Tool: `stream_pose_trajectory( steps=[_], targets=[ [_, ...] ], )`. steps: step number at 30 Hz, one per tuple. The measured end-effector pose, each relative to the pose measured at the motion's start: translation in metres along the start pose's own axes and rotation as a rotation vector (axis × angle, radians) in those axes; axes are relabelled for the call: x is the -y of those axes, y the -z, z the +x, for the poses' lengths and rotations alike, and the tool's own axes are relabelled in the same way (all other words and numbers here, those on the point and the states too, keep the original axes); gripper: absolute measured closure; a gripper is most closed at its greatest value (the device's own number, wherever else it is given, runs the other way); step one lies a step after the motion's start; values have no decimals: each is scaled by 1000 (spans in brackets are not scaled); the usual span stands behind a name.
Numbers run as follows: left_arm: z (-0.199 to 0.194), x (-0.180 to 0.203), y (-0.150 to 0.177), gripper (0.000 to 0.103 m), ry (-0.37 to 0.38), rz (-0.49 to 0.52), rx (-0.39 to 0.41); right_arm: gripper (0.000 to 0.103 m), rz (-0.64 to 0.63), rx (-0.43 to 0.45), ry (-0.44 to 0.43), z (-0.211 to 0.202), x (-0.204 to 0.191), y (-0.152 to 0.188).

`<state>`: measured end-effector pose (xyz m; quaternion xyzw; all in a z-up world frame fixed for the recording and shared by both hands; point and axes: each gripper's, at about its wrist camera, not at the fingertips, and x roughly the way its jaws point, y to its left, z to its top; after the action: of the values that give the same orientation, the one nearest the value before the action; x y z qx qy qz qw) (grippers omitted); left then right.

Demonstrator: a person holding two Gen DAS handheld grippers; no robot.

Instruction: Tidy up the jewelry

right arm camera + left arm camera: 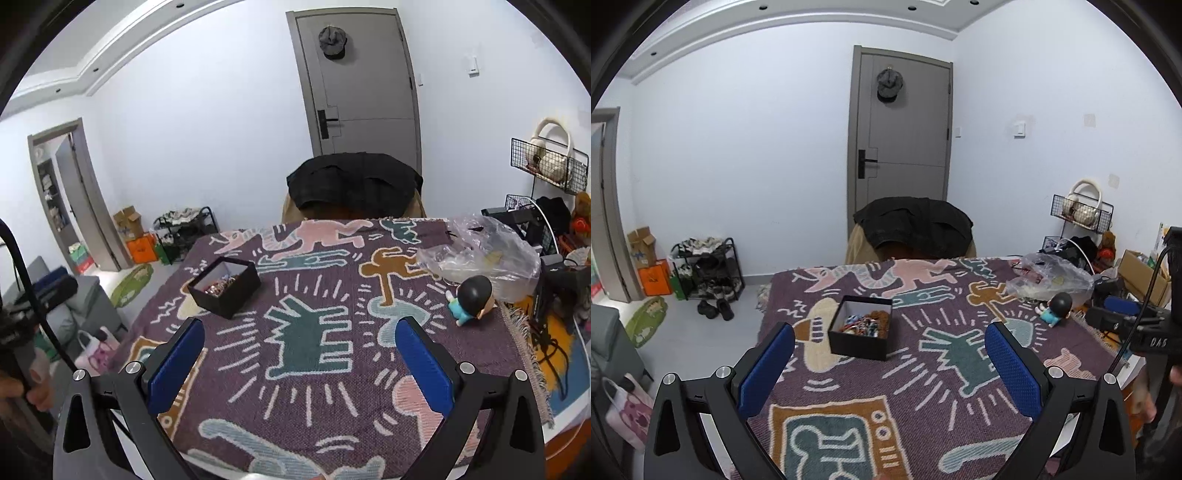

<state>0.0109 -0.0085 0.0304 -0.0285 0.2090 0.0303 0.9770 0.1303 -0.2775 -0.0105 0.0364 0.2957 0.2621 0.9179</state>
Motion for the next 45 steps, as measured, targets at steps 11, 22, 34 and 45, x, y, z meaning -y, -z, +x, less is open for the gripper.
stream_pose_trajectory(
  steps=[11, 22, 34, 45],
  targets=[
    [-16, -10, 4, 0, -36, -19, 50, 0, -32, -10, -7, 2, -14, 2],
    [-15, -19, 3, 0, -57, -49, 50, 0, -22, -22, -13, 7, -13, 3],
    [-14, -18, 4, 0, -56, -40, 43, 0, -12, -25, -17, 9, -13, 5],
    [-13, -19, 6, 0, -50, -44, 39, 0, -2, -17, -9, 9, -14, 5]
  ],
)
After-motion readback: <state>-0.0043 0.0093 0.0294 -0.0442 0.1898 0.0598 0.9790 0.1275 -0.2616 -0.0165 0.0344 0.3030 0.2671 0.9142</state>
